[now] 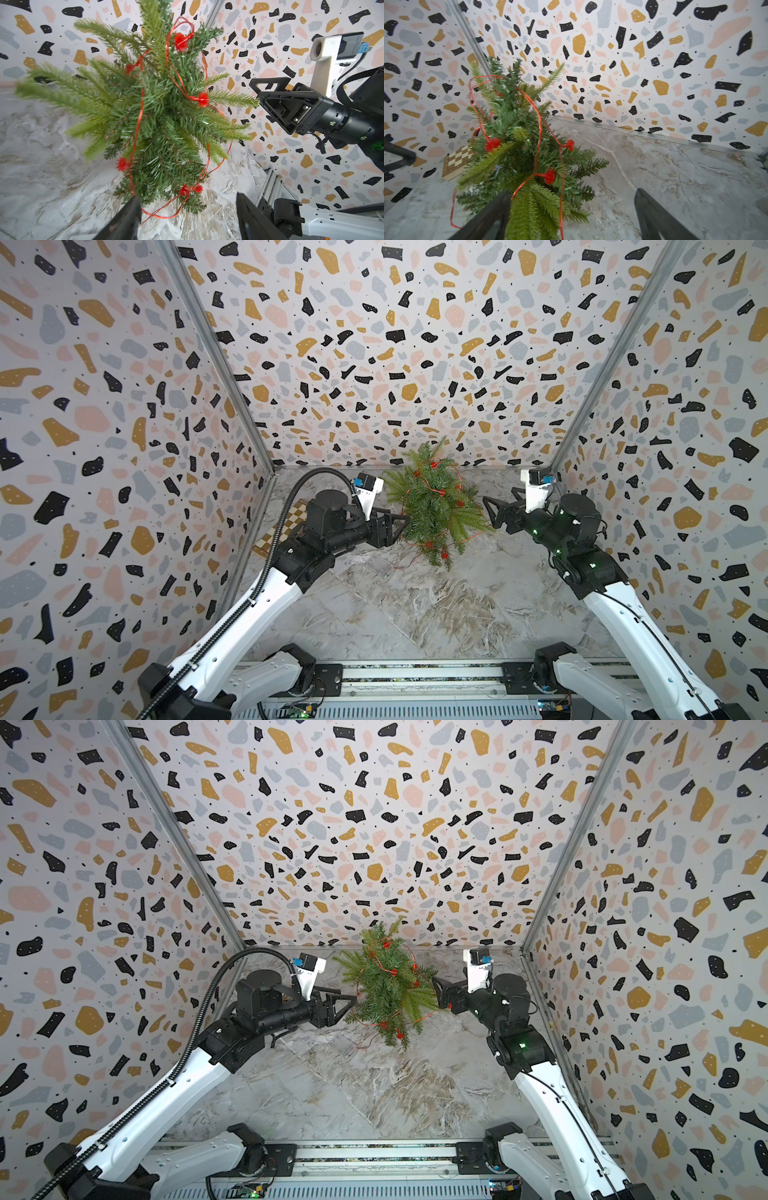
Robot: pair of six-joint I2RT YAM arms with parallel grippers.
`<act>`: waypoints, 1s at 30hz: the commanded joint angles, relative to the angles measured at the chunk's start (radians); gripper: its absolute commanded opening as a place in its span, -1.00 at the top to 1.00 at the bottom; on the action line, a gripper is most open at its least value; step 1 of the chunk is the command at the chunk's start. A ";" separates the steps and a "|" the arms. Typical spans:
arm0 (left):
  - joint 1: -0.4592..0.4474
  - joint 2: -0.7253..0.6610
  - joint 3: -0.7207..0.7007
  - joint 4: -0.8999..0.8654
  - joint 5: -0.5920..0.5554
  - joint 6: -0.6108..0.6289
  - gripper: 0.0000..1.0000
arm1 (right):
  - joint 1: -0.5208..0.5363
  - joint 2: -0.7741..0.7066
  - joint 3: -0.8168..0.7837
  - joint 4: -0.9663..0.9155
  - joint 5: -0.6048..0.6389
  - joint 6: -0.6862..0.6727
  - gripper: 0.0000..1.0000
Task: Remove string lights from the small christmas tree
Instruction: Pick up the light string from the Christmas tree.
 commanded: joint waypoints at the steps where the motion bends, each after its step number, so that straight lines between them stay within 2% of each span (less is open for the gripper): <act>1: -0.016 0.026 0.048 0.061 -0.024 -0.031 -0.40 | 0.027 0.022 0.059 -0.052 -0.034 -0.028 -0.84; 14: -0.094 0.157 0.194 0.056 -0.092 -0.071 -0.27 | 0.057 0.108 0.132 -0.038 -0.053 -0.038 -0.84; 19: -0.103 0.200 0.210 0.102 -0.132 -0.108 -0.18 | 0.057 0.123 0.149 -0.065 0.000 -0.059 -0.84; 22: -0.107 0.217 0.223 0.103 -0.200 -0.144 -0.12 | 0.055 0.115 0.147 -0.068 0.033 -0.062 -0.84; 27: -0.123 0.252 0.259 0.103 -0.355 -0.251 -0.12 | 0.056 0.102 0.126 -0.066 0.009 -0.061 -0.84; 30: -0.131 0.291 0.302 0.120 -0.357 -0.288 -0.10 | 0.056 0.096 0.115 -0.059 -0.008 -0.055 -0.84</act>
